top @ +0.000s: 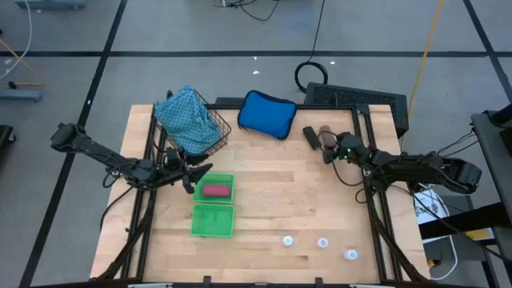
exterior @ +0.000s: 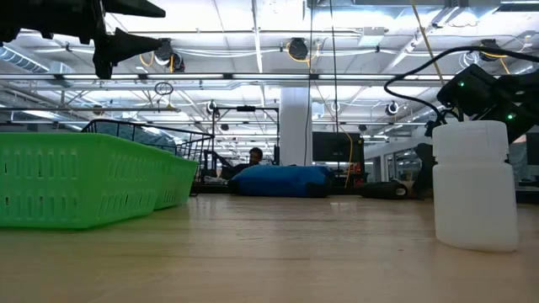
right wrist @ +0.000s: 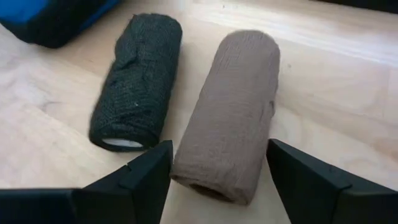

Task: Pick & Place Medicine items
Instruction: Put the brown bandage into the top green basket

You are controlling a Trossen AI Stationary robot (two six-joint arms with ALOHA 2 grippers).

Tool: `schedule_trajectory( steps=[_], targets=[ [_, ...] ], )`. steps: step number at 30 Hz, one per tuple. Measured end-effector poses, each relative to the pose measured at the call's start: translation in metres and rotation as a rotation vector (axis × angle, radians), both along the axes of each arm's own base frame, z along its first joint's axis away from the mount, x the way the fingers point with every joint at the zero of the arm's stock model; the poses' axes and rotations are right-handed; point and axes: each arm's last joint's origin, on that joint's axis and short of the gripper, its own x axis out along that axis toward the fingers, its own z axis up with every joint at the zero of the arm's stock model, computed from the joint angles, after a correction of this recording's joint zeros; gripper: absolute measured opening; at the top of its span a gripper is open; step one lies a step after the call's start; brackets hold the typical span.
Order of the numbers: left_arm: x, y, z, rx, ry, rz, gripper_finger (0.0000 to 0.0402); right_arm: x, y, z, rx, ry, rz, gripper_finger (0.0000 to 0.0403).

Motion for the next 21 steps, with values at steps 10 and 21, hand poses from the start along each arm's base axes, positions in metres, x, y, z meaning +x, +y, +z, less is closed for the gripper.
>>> schedule_trajectory(
  steps=[10,21],
  targets=[
    [0.0000,0.0000,-0.0001,-0.010,-0.003,0.000,0.0250,0.0001,0.0005,-0.0005,0.014,-0.006,0.009,0.0191],
    [0.0000,0.0000,-0.0001,-0.013,-0.004,0.001,0.0250,0.0014,-0.0005,0.0016,-0.033,0.012,0.043,0.0123]
  ],
)
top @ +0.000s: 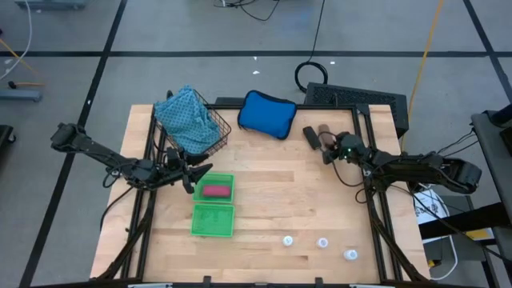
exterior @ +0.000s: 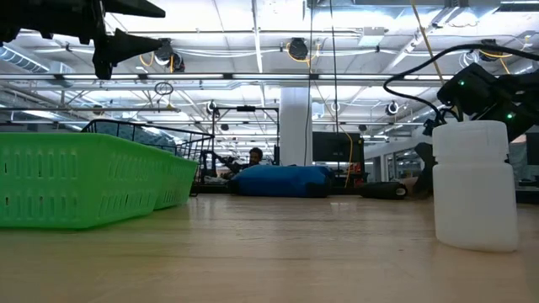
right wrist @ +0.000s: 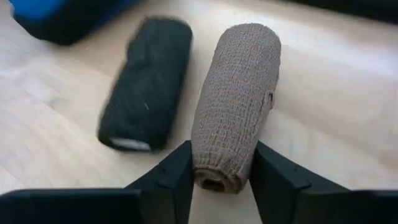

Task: Pick & Place Medicine items
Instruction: Put the brown bandage into the top green basket

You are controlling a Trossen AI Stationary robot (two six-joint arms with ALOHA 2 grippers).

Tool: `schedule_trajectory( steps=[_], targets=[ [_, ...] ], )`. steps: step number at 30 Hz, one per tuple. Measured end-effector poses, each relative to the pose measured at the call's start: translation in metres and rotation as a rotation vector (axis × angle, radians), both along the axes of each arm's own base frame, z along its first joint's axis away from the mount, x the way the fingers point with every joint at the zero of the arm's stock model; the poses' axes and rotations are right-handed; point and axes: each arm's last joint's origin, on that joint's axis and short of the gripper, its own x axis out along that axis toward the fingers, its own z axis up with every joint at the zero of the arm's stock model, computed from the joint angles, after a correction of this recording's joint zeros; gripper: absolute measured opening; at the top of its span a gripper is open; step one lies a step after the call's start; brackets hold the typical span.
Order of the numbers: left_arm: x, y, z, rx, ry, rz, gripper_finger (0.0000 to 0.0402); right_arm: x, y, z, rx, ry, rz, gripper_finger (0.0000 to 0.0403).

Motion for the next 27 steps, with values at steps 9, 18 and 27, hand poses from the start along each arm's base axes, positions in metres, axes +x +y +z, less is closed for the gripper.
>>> schedule_trajectory(
  steps=[9,18,27],
  targets=[
    [0.000,0.000,0.000,-0.018,-0.007,-0.001,0.0250,0.012,-0.005,0.019,-0.136,-0.065,0.065,0.0053],
    [0.000,0.000,0.000,-0.023,-0.008,0.008,0.0250,0.031,0.008,0.039,-0.319,-0.190,0.358,0.0044],
    [0.000,0.001,0.000,-0.054,-0.018,0.032,0.0250,0.048,0.042,0.050,-0.432,-0.287,0.750,0.0044]
  ],
)
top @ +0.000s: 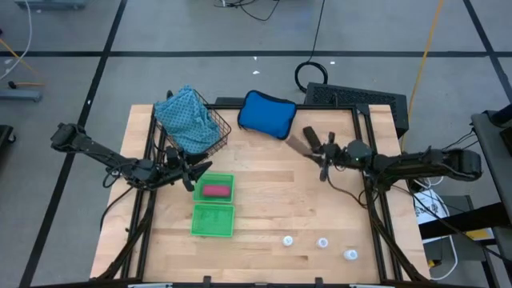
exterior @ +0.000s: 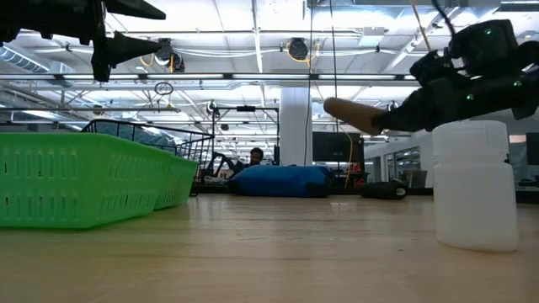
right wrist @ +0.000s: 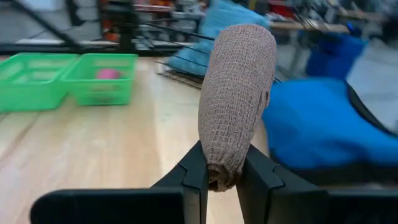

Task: Pick & Place Medicine items
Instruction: Put the brown bandage into the top green basket

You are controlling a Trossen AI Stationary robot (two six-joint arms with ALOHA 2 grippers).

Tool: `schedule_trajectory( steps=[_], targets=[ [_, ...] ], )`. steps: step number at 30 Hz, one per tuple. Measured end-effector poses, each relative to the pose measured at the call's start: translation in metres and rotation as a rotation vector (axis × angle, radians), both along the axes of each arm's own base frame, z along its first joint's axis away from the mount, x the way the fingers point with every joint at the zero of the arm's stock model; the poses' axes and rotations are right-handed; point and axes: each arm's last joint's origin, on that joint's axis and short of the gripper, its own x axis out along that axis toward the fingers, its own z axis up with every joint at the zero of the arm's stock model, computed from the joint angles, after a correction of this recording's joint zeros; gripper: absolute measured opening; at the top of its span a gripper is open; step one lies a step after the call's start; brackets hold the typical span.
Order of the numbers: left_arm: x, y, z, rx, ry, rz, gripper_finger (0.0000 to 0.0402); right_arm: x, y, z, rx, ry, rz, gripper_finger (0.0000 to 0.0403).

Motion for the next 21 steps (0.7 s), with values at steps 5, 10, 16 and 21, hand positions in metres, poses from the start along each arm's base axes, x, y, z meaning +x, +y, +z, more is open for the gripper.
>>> schedule_trajectory(
  steps=[5,10,16,21],
  targets=[
    [0.000,0.000,0.000,-0.021,-0.008,-0.002,0.0250,0.004,0.015,0.005,-0.077,-0.037,0.103,0.0044],
    [0.000,0.000,0.000,-0.029,-0.011,-0.002,0.0250,0.014,0.024,0.017,-0.079,-0.030,0.168,0.0045],
    [0.000,0.000,0.000,-0.054,-0.021,-0.010,0.0250,0.028,0.038,0.032,-0.098,0.052,0.226,0.0045],
    [0.011,-0.007,-0.004,-0.044,0.018,-0.110,0.0250,0.033,0.053,0.041,-0.130,0.095,0.254,0.0045]
  ],
)
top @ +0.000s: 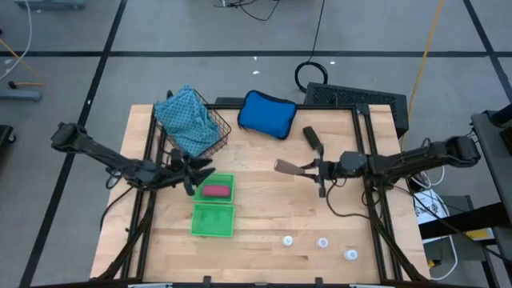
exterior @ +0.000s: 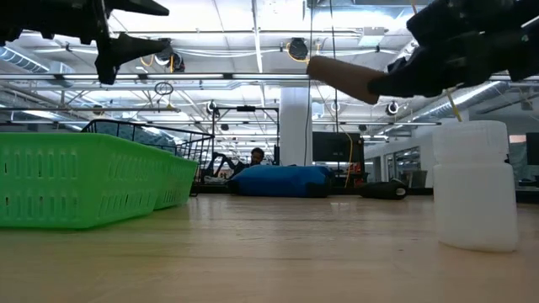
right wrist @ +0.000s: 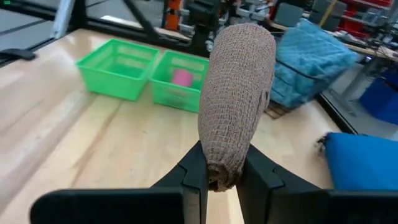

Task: Pick & Place Medicine items
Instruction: Put the brown bandage into the top green basket

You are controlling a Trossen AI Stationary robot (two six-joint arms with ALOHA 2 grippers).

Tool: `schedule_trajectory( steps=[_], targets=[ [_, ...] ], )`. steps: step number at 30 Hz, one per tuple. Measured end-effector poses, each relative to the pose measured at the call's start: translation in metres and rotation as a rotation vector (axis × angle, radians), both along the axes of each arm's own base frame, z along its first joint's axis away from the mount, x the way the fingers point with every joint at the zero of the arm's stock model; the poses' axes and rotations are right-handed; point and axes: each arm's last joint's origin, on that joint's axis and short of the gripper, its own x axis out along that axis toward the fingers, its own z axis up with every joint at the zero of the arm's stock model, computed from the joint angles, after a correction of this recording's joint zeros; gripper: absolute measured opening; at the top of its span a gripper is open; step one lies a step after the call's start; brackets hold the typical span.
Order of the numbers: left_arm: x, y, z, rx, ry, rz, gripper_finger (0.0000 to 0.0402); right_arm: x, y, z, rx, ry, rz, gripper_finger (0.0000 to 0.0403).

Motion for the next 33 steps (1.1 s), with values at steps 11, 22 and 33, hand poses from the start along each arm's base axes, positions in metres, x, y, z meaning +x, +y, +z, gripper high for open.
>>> schedule_trajectory(
  steps=[11,22,33],
  targets=[
    [0.073,-0.015,0.061,0.086,0.216,-0.166,0.0250,0.011,0.027,0.012,-0.051,0.062,0.071,0.0045],
    [0.152,-0.005,0.119,0.060,0.551,-0.432,0.0250,0.046,0.048,0.010,-0.106,0.183,0.139,0.0045],
    [0.220,-0.003,0.106,0.079,0.784,-0.685,0.0250,0.065,0.054,0.007,-0.140,0.213,0.155,0.0045]
  ],
)
